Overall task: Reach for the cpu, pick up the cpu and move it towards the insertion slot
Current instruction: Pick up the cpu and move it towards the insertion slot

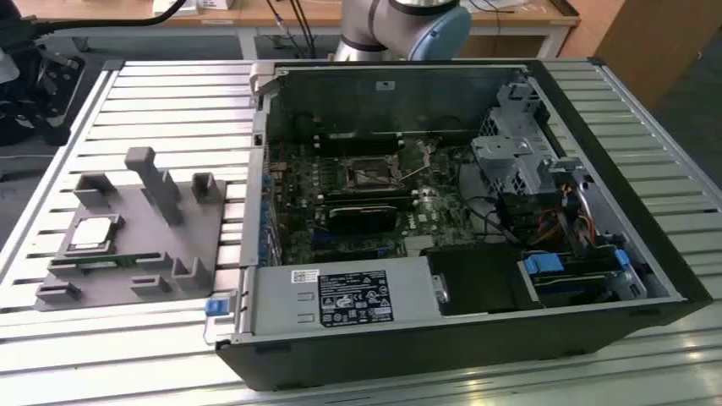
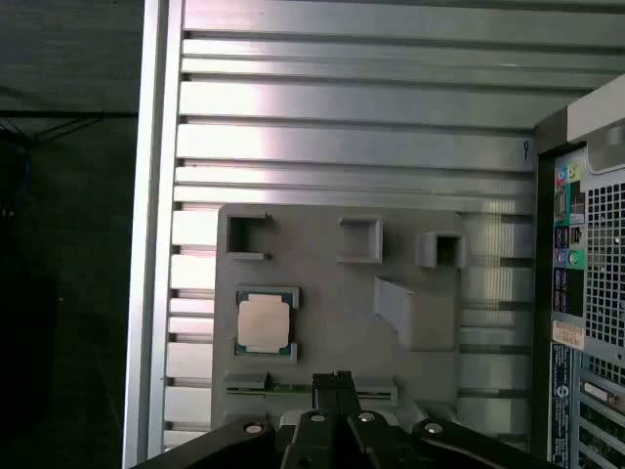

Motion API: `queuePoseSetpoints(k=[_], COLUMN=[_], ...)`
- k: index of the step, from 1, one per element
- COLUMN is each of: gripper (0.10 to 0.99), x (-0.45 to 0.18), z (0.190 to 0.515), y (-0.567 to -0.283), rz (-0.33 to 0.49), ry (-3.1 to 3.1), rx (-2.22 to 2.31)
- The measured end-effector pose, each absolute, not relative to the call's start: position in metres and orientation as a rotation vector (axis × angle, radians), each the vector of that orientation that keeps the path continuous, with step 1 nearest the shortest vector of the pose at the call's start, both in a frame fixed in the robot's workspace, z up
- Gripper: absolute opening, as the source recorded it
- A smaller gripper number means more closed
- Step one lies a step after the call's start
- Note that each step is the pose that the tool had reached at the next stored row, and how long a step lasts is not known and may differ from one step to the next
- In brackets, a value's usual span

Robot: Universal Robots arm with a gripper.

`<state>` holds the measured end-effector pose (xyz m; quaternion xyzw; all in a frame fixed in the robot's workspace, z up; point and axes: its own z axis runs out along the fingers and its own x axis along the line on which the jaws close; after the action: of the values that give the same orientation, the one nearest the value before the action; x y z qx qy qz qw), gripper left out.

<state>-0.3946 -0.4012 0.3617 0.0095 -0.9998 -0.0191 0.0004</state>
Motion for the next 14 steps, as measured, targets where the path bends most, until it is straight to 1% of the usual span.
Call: queuePoseSetpoints(k=[14], gripper=[0.106], x=[-0.407], z=[0.362], y=[-0.401], rz=[-0.06], ry=[-3.14], rx=[0.03])
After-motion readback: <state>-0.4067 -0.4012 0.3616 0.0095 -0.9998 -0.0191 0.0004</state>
